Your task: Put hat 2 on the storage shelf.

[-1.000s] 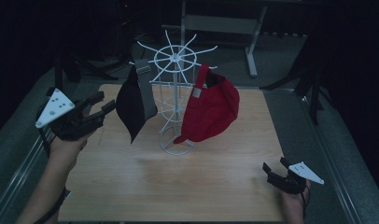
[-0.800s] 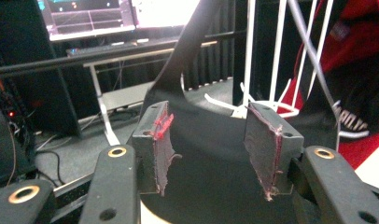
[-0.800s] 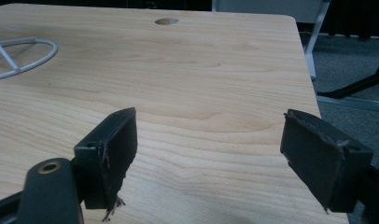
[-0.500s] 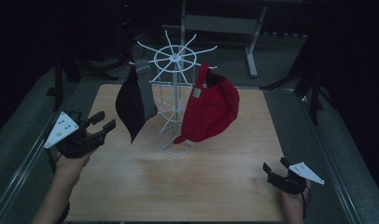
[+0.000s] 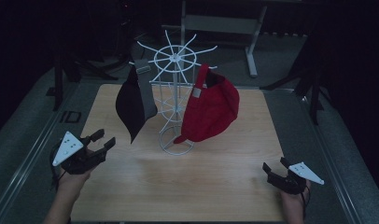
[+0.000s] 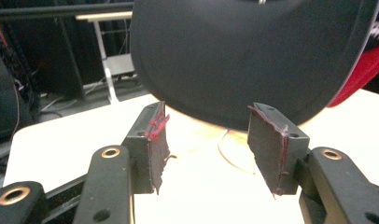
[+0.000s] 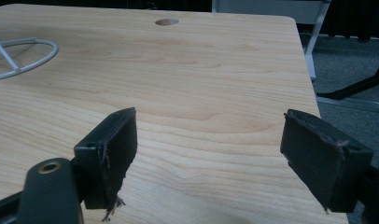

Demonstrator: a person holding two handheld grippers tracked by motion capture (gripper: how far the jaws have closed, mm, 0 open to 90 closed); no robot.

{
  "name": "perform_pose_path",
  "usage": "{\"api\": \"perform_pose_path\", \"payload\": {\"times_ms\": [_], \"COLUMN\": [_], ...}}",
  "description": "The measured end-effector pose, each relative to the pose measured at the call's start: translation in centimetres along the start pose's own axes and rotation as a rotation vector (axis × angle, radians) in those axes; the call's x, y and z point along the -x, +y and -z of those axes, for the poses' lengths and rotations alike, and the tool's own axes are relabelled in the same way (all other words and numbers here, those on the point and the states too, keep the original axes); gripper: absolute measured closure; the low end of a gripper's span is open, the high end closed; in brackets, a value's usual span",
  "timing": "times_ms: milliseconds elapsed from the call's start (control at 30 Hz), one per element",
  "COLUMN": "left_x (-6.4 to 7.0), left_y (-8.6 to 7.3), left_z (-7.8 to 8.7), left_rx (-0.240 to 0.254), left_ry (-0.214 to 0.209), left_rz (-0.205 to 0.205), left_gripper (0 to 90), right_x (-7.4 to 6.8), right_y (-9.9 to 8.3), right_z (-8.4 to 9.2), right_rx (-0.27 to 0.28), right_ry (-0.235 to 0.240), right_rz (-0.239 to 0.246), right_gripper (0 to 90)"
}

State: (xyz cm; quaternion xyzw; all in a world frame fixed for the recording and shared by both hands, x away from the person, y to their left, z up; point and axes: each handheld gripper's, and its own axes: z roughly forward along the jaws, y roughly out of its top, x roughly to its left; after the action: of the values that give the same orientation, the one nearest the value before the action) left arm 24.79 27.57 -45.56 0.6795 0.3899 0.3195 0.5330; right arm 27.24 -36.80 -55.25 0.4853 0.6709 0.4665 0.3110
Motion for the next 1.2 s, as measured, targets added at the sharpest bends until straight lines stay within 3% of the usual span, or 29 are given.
{"api": "perform_pose_path", "payload": {"times_ms": [233,567,700,833,967,1200], "left_x": [-0.1,0.2,0.2,0.2,0.3,0.2], "left_y": [-2.8,-6.3,-7.2,-8.0,-8.8,-9.1], "left_z": [-0.1,-0.3,-0.1,0.1,0.1,0.6], "left_rx": [-0.021,-0.096,-0.115,-0.111,-0.143,-0.139], "left_ry": [0.005,0.027,0.034,0.037,0.052,0.081], "left_rz": [0.043,0.031,0.041,0.075,0.058,0.062], "left_gripper": [48.1,44.7,42.2,40.8,40.1,40.1], "right_x": [0.0,0.0,0.0,0.0,0.0,0.0], "right_y": [0.0,0.0,0.0,0.0,0.0,0.0], "right_z": [0.0,0.0,0.0,0.0,0.0,0.0], "right_rx": [0.000,0.001,0.001,0.000,0.000,0.002], "right_ry": [0.001,-0.001,-0.002,-0.002,-0.002,-0.003], "right_rz": [0.000,-0.001,0.000,0.003,0.000,-0.002], "right_gripper": [18.5,18.5,18.5,18.5,18.5,18.5]}}
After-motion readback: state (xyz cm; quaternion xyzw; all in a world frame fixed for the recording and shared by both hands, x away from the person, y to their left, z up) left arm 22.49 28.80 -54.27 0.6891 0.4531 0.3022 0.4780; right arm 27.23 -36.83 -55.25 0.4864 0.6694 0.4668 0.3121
